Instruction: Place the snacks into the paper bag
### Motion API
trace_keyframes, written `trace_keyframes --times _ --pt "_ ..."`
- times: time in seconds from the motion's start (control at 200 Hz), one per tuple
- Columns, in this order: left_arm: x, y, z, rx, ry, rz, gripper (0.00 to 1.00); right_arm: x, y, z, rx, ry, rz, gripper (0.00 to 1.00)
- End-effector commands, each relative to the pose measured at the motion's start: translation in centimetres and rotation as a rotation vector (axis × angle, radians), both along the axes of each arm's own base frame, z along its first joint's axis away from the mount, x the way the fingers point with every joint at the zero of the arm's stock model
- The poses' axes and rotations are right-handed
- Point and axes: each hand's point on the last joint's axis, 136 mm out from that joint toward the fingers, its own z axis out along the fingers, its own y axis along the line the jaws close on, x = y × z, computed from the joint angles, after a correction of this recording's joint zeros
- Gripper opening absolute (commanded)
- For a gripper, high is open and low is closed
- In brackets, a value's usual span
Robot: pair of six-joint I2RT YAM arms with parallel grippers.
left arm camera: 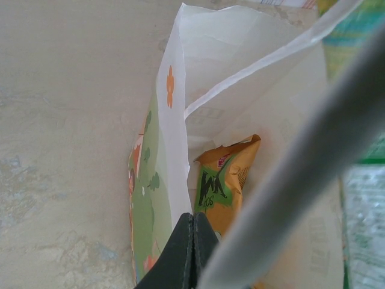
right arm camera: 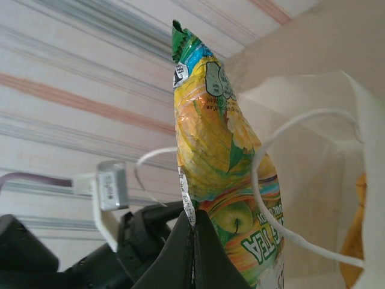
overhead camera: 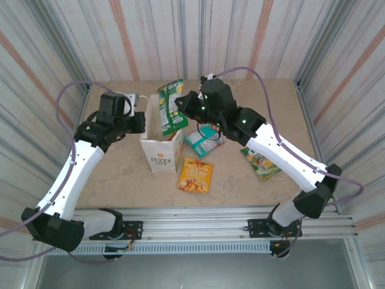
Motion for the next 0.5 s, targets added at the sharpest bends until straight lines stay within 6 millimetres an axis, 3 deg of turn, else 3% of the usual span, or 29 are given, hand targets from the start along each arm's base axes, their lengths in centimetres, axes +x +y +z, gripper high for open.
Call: trace_keyframes --times 0.0,0.496 --pt "-0.1 -0.1 0.1 -0.023 -0.002 0.0 0.03 0.0 -0.8 -0.7 -0.016 0.042 -0.076 0.0" --pt "0.2 -0.5 0.4 -0.035 -0.008 -0.017 0.03 0.4 1.3 -4.2 -0.025 0.123 -0.102 0.0"
